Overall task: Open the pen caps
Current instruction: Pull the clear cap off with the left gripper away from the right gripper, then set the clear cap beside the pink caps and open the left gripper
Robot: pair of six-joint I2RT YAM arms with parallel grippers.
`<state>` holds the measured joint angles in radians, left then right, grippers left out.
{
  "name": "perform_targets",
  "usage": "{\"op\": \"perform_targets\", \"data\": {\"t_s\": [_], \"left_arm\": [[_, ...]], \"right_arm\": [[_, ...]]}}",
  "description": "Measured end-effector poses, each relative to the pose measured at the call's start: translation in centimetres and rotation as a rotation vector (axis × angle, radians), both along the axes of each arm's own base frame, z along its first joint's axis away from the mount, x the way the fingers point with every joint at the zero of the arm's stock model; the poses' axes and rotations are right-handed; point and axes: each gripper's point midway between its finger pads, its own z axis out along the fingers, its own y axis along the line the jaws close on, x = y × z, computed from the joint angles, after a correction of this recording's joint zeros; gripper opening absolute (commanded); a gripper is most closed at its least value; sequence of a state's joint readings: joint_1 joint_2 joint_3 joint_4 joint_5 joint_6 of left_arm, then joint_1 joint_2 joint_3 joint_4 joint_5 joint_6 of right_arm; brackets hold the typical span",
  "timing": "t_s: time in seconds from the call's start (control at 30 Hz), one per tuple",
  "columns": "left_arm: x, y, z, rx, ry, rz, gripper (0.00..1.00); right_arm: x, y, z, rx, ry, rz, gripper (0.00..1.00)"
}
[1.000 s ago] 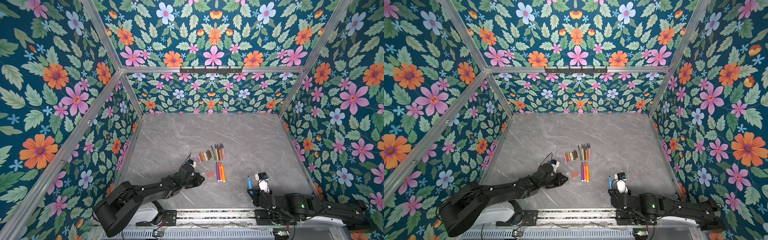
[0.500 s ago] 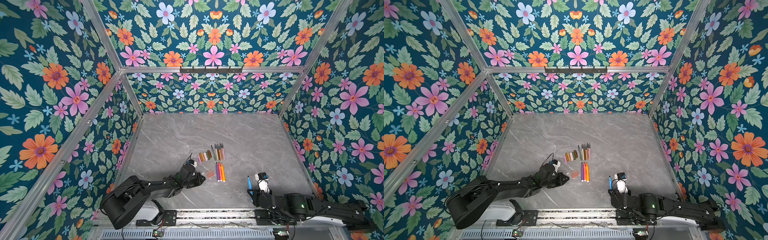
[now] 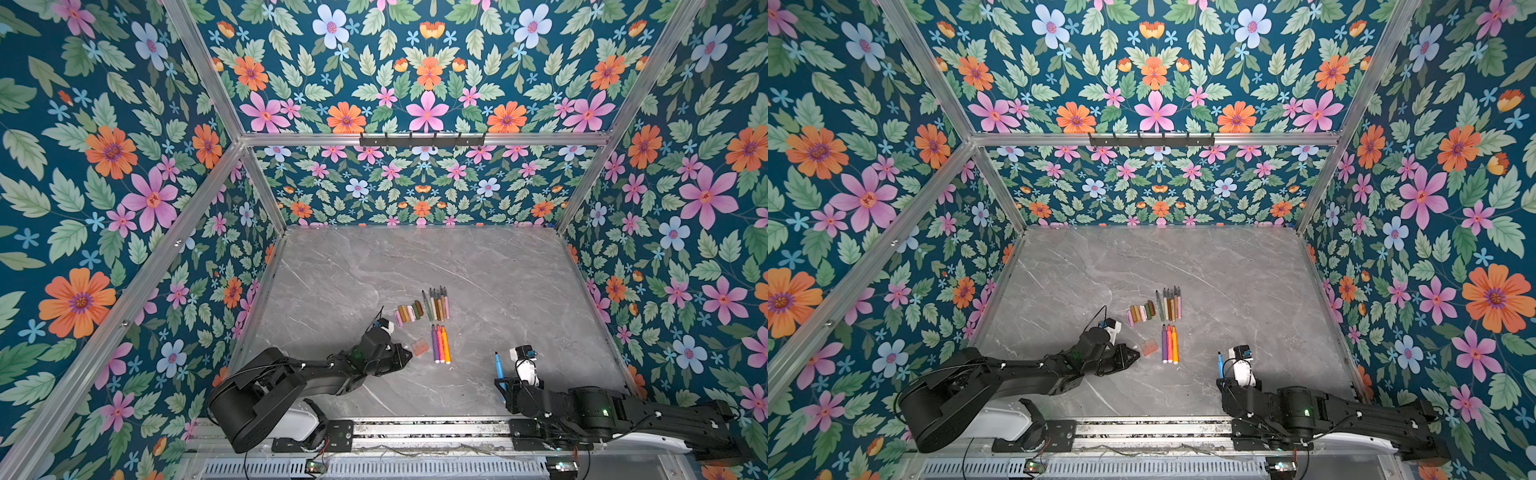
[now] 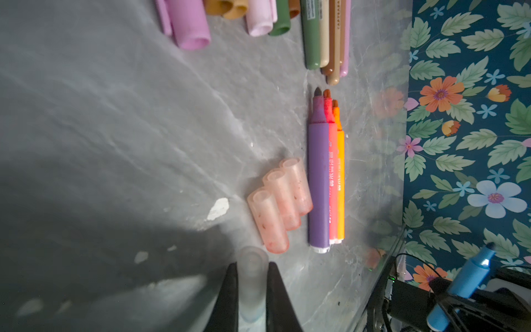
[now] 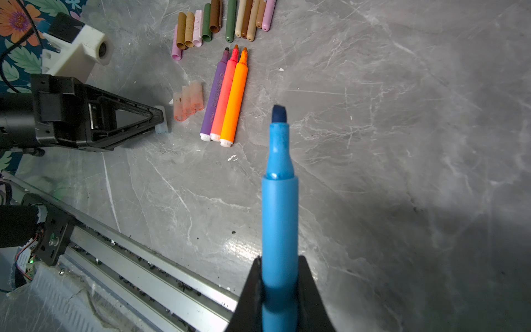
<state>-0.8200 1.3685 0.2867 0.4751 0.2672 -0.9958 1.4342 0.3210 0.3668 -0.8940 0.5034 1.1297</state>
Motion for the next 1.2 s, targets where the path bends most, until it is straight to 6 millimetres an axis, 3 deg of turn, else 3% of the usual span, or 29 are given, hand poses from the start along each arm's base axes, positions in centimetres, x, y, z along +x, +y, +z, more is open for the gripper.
{"op": "perform_targets", "data": {"t_s": [0.27, 0.53, 0.8, 1.2], "left_arm": [[0.44, 0.38, 0.23, 0.01, -0.003, 0.021, 0.09], [0.43, 0.06, -0.1, 0.014, 0.013, 0.011, 0.17], [0.33, -0.31, 0.24, -0.004, 0.018, -0.002, 0.39], [0.41, -0.41, 0.58, -0.017, 0.02, 0.007, 0.4]], "right_arm": [[0.0, -0.01, -0.02, -0.001, 0.0, 0.0, 0.0], [-0.01, 0.0, -0.02, -0.001, 0.0, 0.001, 0.0], [0.0, -0.01, -0.03, -0.001, 0.0, 0.0, 0.0], [-0.01, -0.01, -0.04, -0.001, 0.0, 0.001, 0.0]]}}
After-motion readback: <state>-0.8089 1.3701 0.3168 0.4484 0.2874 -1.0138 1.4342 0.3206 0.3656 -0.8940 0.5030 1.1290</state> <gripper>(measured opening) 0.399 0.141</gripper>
